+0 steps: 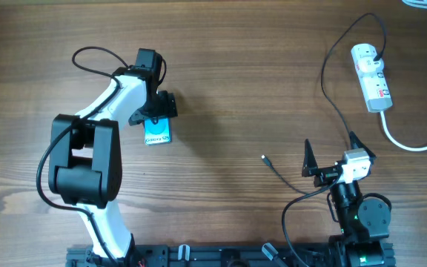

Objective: Plug charger to phone and switch on socket
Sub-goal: 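Lift the phone with the left gripper and tilt it upright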

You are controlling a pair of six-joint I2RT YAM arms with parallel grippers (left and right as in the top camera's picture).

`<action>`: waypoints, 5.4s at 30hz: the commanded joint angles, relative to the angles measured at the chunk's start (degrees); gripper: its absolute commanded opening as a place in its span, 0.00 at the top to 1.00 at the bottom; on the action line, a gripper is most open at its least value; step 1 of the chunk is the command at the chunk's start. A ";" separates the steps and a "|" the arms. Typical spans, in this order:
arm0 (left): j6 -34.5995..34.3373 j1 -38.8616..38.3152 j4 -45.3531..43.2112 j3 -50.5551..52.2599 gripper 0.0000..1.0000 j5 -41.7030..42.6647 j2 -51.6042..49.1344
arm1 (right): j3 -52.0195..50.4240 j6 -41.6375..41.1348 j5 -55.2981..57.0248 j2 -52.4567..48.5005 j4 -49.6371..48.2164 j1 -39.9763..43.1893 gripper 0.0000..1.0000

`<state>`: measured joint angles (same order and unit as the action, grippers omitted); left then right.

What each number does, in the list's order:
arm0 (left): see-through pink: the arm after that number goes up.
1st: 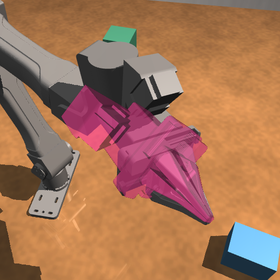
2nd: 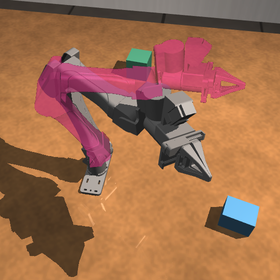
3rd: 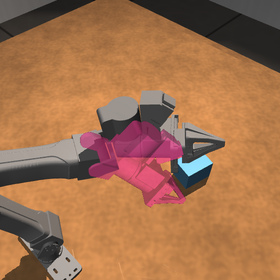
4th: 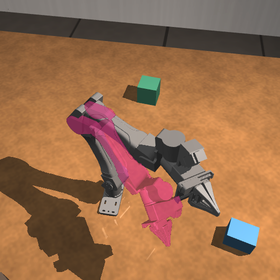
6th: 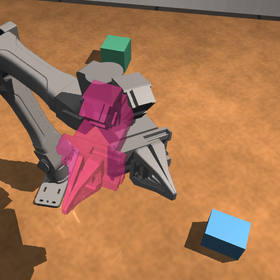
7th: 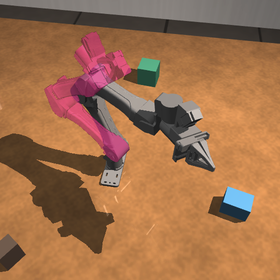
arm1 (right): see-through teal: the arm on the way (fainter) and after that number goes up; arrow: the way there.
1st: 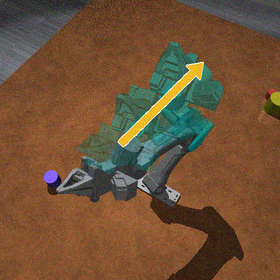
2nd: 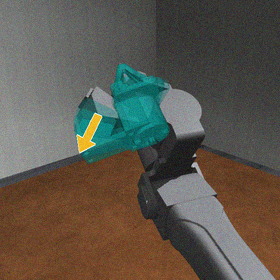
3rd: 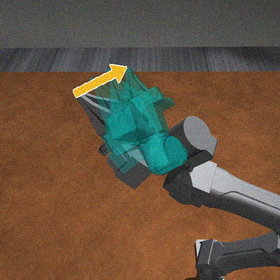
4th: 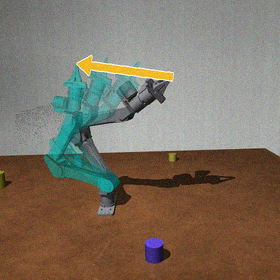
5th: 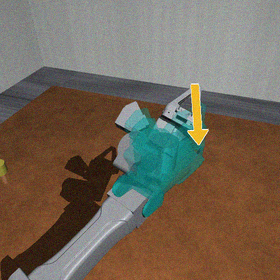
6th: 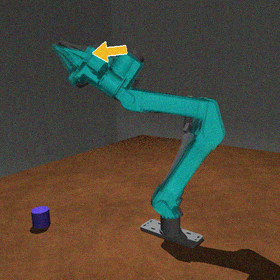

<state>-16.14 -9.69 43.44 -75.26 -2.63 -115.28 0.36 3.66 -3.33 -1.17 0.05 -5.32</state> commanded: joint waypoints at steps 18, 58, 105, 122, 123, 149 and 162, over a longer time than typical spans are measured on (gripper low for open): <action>3.74 0.15 1.95 1.86 0.18 6.69 -3.02 | -0.04 -0.70 0.79 0.20 -0.13 0.35 0.00; 3.76 0.17 1.07 1.86 0.18 6.67 -3.02 | -0.04 -0.70 0.79 0.20 -0.13 0.35 0.00; 3.50 0.22 1.36 1.84 0.36 6.67 0.17 | -0.04 -0.68 0.79 0.15 -0.13 0.35 0.00; 2.23 0.22 2.14 1.84 0.32 6.67 5.14 | -0.04 -0.68 0.79 0.15 -0.13 0.35 0.00; 2.23 0.22 2.12 1.84 0.32 6.67 5.14 | -0.04 -0.68 0.79 0.15 -0.13 0.35 0.00; 2.23 0.22 2.16 1.86 0.32 6.69 5.14 | -0.04 -0.68 0.79 0.15 -0.13 0.35 0.00; 2.29 0.22 1.97 1.86 0.35 6.69 5.14 | -0.04 -0.85 -0.50 0.15 -0.26 0.35 0.00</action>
<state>-13.19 -9.32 45.39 -73.71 3.14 -112.49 0.36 3.66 -3.33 -1.17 0.03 -5.32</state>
